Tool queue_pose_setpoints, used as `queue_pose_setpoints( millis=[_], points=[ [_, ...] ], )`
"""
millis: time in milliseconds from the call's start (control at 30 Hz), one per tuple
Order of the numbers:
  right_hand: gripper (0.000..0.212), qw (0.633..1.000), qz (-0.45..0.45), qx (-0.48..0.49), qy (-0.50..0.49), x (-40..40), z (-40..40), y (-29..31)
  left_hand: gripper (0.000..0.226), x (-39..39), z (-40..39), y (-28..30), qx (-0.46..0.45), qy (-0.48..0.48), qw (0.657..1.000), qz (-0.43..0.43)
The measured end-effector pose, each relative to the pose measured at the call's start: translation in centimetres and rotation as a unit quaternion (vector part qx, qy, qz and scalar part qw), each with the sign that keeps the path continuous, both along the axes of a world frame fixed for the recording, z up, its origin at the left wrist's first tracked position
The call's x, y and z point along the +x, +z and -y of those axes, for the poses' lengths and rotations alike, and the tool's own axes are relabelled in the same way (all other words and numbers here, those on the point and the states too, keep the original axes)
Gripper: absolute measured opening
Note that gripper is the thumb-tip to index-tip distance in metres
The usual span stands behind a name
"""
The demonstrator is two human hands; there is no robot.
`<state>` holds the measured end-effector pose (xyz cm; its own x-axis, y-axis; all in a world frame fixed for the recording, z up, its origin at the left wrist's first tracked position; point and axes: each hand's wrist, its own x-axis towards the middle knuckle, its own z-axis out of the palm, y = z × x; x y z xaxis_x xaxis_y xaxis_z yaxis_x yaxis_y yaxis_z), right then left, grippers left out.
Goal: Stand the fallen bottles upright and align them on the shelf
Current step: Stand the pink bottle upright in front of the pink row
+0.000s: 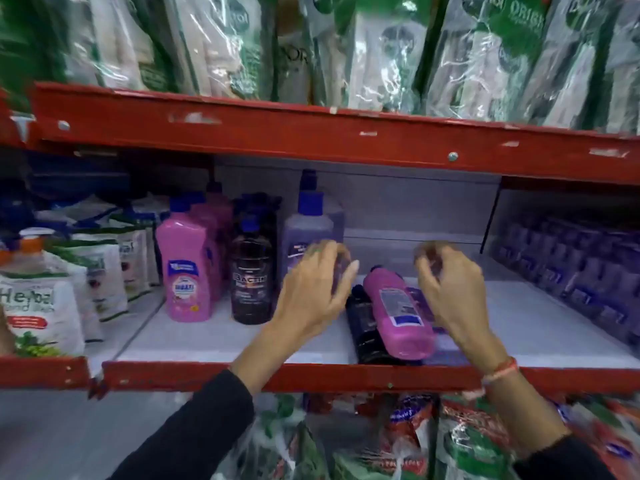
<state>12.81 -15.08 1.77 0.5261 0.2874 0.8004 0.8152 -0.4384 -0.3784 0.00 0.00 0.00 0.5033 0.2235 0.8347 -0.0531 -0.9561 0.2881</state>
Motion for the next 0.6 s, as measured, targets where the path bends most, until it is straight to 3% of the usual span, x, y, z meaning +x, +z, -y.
queue_pose_setpoints(
  millis=[67, 133, 233, 300, 367, 500, 600],
  points=[
    [0.022, 0.985, -0.136, -0.101, -0.038, 2.2, 0.1, -0.3, 0.023, 2.5, 0.1, -0.5, -0.157, -0.001, 0.984, -0.079],
    [0.030, 0.944, -0.276, -0.178, -0.011, 3.9, 0.2, -0.7, 0.029, 4.7, 0.1, -0.8, -0.268, 0.017, 0.944, -0.192],
    [0.032, 0.900, -0.394, -0.178, 0.059, 5.0, -0.5, -1.3, 0.044, 6.9, 0.4, -1.0, -0.373, -0.037, 0.874, -0.309],
    [0.025, 0.891, -0.419, -0.148, 0.093, 5.4, -0.8, -1.9, 0.046, 7.4, 0.8, -1.2, -0.442, -0.098, 0.835, -0.312],
    [0.023, 0.883, -0.438, -0.123, 0.113, 5.2, -0.8, -2.1, 0.045, 7.5, 0.8, -1.5, -0.472, -0.120, 0.821, -0.298],
    [0.043, 0.864, -0.479, -0.015, 0.155, 3.7, -0.5, -2.3, 0.043, 6.3, 0.2, -1.8, -0.513, -0.158, 0.813, -0.226],
    [0.043, 0.866, -0.458, 0.064, 0.188, 1.4, -1.2, -2.0, 0.047, 4.1, -0.8, -1.6, -0.513, -0.182, 0.826, -0.148]
  ],
)
